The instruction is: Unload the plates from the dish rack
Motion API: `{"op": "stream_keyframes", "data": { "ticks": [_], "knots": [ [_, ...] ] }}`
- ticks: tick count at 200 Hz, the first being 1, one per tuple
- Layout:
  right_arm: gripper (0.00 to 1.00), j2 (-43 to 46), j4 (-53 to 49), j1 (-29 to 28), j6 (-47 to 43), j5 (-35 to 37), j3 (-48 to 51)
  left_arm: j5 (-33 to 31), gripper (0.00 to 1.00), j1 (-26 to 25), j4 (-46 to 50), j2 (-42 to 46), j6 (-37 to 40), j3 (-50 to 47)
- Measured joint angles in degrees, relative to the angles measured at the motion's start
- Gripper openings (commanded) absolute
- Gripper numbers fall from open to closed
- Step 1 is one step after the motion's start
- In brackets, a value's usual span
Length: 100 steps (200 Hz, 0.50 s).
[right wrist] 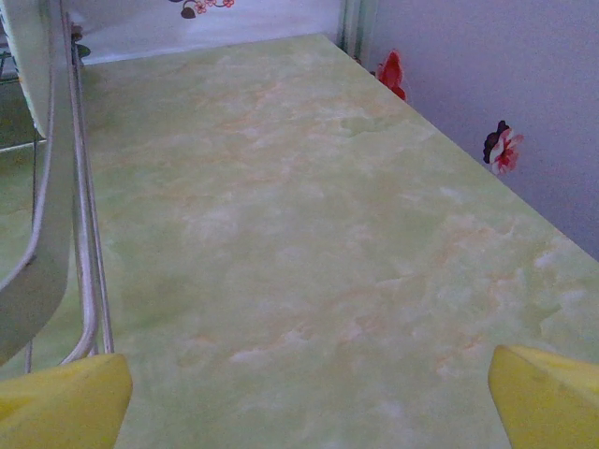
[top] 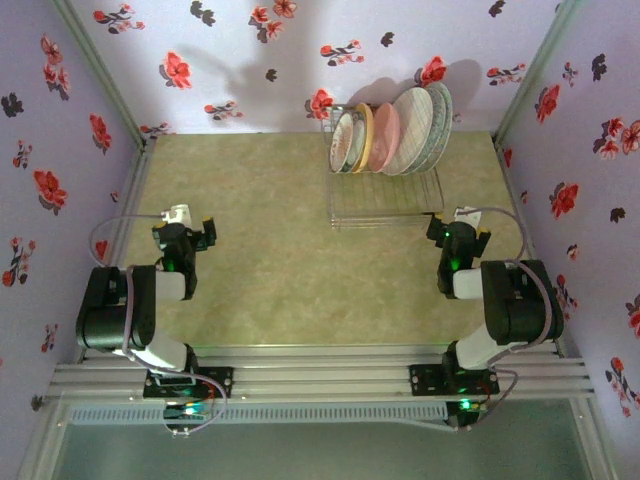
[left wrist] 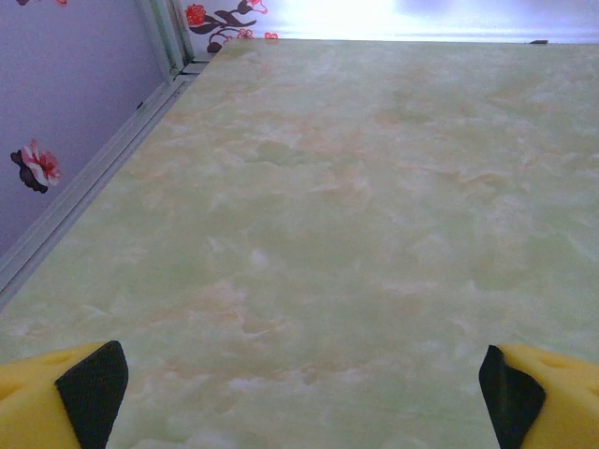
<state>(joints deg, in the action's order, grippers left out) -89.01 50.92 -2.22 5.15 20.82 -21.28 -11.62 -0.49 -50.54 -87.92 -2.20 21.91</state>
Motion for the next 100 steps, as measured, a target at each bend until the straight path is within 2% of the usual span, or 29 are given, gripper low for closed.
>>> {"op": "stream_keyframes", "data": {
  "ticks": [55,86,100],
  "knots": [
    [0.99,1.49,0.61,-0.44,-0.09,0.07,1.49,-0.02,1.0,0.0,0.0,0.0,0.0,0.0],
    [0.99,14.93,-4.17,-4.7,-0.92,4.24,3.96,-1.4,1.0,0.0,-1.33,0.0,-0.59,-0.68],
    [0.99,23.37,-10.21,-5.35,-1.31,6.27,1.99,-2.47,1.0,-0.09,-2.12,0.24,-0.66,-1.53]
  ]
}}
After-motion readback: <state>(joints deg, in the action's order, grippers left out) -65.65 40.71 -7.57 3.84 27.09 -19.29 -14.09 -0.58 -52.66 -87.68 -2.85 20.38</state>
